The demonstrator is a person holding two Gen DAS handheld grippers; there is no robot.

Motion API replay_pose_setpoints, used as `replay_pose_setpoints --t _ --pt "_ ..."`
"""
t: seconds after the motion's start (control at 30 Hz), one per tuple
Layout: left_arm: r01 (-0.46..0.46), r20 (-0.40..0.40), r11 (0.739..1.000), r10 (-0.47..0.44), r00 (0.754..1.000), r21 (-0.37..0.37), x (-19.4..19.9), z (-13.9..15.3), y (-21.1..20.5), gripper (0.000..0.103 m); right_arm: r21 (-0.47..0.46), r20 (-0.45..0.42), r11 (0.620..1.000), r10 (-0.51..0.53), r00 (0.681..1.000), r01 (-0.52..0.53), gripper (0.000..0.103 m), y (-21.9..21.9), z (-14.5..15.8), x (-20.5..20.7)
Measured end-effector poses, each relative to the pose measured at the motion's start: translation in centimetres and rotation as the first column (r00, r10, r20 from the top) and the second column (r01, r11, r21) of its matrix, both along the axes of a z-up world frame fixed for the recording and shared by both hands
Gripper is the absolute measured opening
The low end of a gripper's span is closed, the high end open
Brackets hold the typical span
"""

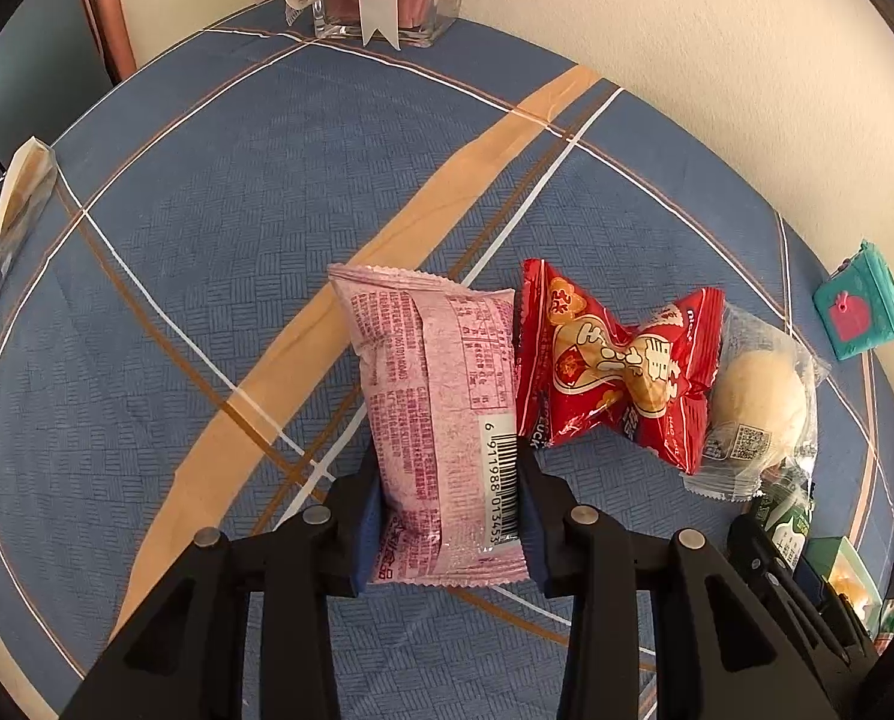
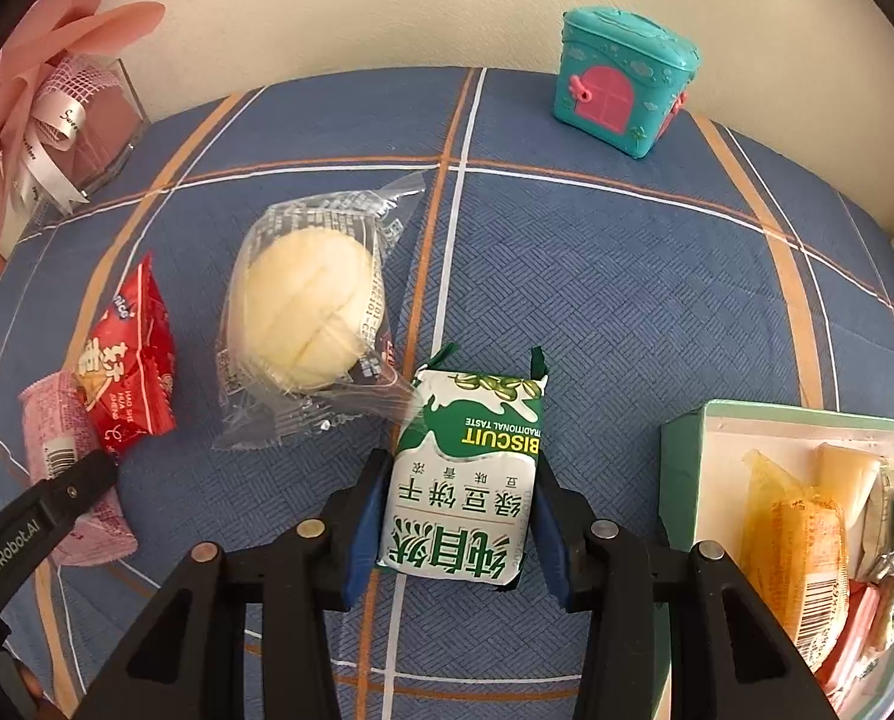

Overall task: Organize snacks
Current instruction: 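Lift both held items and carry them over the white tray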

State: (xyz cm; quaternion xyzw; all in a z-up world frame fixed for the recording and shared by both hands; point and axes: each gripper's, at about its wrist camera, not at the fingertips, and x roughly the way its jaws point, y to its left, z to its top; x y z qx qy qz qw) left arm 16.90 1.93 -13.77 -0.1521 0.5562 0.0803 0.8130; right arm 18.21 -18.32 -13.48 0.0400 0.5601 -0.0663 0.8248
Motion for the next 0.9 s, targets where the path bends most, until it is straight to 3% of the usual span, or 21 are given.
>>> replay_pose_setpoints --t 0.4,0.9 --pt "-0.018 0.045 1.0 0.018 0.999 0.001 -1.2 2.2 0.1 0.039 0.091 -0.026 0.995 -0.026 0.999 0.028 0.042 -1.0 1.2 -0.5" --pt "0.025 0.197 0.999 -0.03 0.98 0.029 -4.7 11.7 -2.4 0.039 0.167 0.085 0.985 -0.06 0.995 0.045 0.042 -3.9 9.2 -3.4"
